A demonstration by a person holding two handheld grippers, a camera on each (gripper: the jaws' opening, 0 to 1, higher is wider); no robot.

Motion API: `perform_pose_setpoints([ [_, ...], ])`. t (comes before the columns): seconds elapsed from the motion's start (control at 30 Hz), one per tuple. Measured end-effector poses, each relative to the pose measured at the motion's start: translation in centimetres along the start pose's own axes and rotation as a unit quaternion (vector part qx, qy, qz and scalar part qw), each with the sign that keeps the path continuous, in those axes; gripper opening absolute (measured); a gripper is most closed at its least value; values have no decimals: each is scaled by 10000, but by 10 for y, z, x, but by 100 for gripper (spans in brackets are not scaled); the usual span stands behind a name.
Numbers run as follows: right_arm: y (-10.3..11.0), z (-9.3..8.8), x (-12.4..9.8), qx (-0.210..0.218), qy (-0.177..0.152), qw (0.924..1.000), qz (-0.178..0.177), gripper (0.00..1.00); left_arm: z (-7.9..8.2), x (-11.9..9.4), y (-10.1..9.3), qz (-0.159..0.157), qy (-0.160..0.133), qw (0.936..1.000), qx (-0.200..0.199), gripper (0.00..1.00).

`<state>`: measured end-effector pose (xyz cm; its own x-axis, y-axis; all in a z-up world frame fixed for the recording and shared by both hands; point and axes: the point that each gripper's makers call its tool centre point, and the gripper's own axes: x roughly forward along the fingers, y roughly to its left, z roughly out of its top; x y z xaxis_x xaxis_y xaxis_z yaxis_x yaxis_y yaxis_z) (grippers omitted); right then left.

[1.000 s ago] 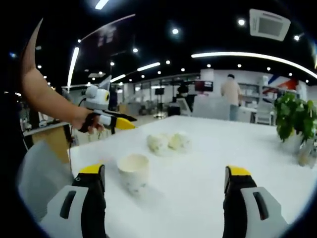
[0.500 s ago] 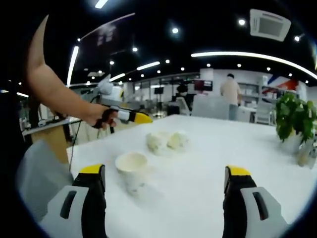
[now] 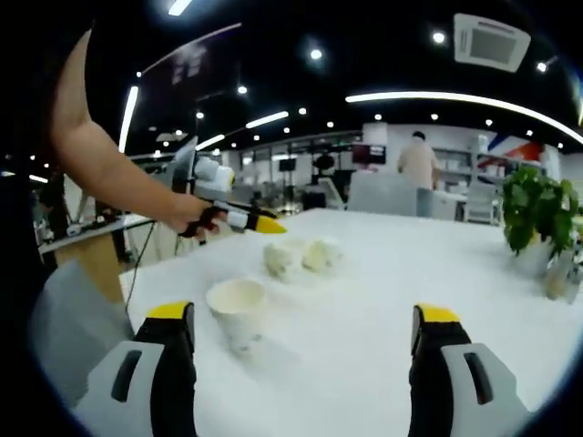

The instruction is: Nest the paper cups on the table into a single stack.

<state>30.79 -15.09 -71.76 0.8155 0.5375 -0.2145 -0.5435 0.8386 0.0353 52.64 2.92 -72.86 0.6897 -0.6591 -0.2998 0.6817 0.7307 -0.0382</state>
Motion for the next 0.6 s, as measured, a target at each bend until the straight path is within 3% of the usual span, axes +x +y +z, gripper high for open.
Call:
perform_pose_setpoints([
  [0.4, 0, -1, 0, 68, 39, 10000, -6, 95, -32, 19, 0, -136, 467, 9988, -59, 73],
  [0.6, 3, -1, 1, 11, 62, 10000, 65, 95, -33, 23, -1, -89, 527, 9986, -18, 66],
])
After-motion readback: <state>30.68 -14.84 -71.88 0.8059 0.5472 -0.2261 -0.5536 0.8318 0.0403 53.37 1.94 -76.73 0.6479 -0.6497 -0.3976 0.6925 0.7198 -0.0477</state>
